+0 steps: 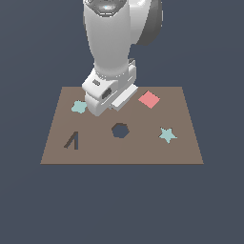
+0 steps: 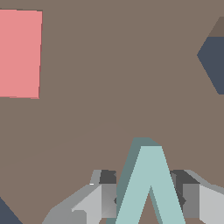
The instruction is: Insert a designated object into the corresponding slot on a board.
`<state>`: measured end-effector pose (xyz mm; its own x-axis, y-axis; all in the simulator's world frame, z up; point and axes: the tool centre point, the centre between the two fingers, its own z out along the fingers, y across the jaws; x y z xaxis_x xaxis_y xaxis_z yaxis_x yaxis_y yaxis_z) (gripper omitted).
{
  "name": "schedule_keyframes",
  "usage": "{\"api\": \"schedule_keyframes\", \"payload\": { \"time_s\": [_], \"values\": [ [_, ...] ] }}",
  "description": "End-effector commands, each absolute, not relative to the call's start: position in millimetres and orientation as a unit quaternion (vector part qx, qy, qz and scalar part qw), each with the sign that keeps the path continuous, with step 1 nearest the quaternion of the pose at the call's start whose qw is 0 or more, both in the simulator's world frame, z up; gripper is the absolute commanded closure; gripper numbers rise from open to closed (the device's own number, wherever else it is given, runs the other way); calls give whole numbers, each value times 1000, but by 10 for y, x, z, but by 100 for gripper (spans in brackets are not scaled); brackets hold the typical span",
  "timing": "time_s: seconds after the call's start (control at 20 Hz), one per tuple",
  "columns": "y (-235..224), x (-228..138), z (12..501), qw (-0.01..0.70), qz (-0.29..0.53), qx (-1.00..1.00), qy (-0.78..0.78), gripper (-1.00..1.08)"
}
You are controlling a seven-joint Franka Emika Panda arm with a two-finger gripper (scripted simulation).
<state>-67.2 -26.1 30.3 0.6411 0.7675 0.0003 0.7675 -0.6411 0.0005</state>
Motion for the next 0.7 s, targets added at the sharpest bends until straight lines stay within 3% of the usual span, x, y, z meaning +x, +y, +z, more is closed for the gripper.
{"api": "schedule_keyframes", "payload": {
  "time_s": [0.0,0.65],
  "values": [
    [-263,-675,299,0,0,906,424,108],
    [-274,-675,337,0,0,904,428,108]
  ]
}}
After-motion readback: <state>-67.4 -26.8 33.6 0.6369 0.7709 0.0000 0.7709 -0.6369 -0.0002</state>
